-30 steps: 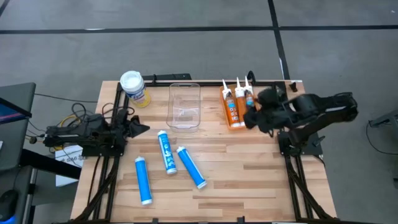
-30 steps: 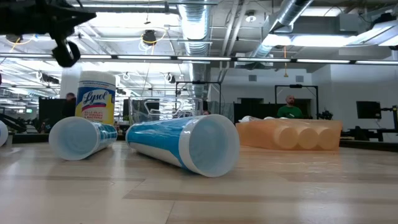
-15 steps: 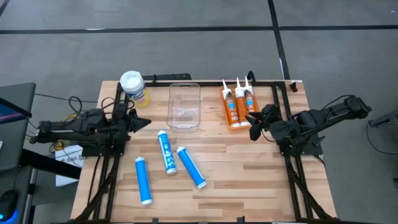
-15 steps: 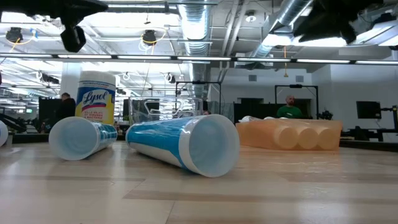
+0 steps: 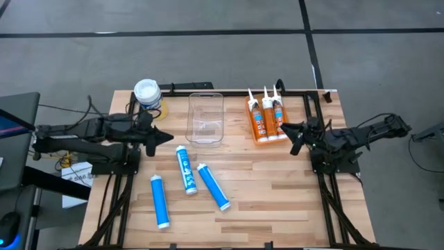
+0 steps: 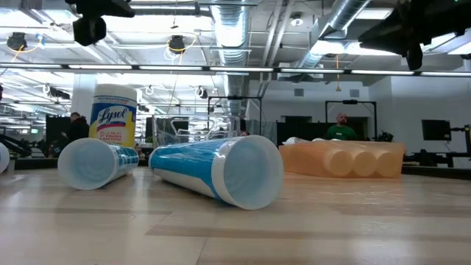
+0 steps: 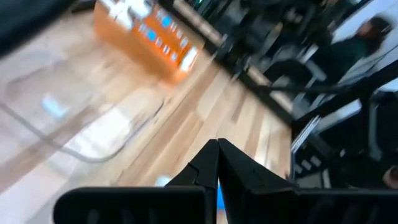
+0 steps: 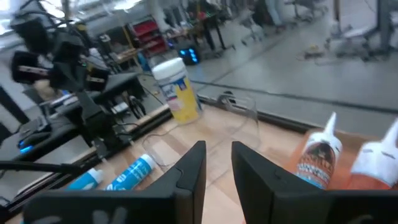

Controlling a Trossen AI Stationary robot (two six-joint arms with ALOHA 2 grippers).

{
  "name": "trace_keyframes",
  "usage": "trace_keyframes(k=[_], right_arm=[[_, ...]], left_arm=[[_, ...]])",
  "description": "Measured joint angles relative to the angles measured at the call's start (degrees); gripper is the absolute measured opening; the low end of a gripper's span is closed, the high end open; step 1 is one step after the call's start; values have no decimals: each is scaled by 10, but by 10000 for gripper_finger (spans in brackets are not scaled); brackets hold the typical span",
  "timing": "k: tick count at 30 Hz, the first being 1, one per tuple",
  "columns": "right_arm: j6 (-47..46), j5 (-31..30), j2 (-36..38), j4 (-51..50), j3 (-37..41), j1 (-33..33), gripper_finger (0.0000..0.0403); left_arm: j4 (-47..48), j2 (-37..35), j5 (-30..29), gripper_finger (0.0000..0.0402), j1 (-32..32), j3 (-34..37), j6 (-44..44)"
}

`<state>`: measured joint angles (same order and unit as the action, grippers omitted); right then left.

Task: Pick & place silicon tubes, Sealant and Lysol wipes
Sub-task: Put the left blue sealant into the transparent bin

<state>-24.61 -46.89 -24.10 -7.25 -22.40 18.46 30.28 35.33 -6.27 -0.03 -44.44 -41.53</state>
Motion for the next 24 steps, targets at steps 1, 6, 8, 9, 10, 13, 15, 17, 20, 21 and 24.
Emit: trace_keyframes(k=[1, 6, 8, 9, 10, 13, 15, 17, 20, 21, 24], right_arm=[[12, 6, 11, 10, 10, 0, 67], [41, 4, 51, 46, 49, 0, 66], [41, 4, 59, 43, 58, -2, 66], [41, 4, 62, 43, 61, -2, 66], [41, 4, 63, 44, 64, -2, 66], [42, 4, 63, 42, 70, -2, 66], [42, 4, 63, 43, 70, -2, 66], [42, 4, 63, 43, 70, -2, 66], [42, 4, 63, 43, 70, -2, 66], [42, 3, 63, 42, 70, -2, 66], [42, 3, 63, 43, 70, -2, 66]], left_arm=[[21, 11, 6, 0, 0, -13, -3], [133, 68, 36, 0, -9, -66, -32], [189, 92, 48, 0, -19, -83, -53], [214, 104, 55, 0, -25, -89, -68], [237, 115, 62, 0, -32, -92, -86], [288, 141, 94, 0, -52, -93, -149], [318, 156, 122, 0, -65, -93, -198], [338, 166, 146, 0, -78, -93, -244], [352, 174, 165, 0, -101, -93, -288], [354, 175, 167, 0, -109, -93, -298], [355, 177, 168, 0, -128, -94, -315]])
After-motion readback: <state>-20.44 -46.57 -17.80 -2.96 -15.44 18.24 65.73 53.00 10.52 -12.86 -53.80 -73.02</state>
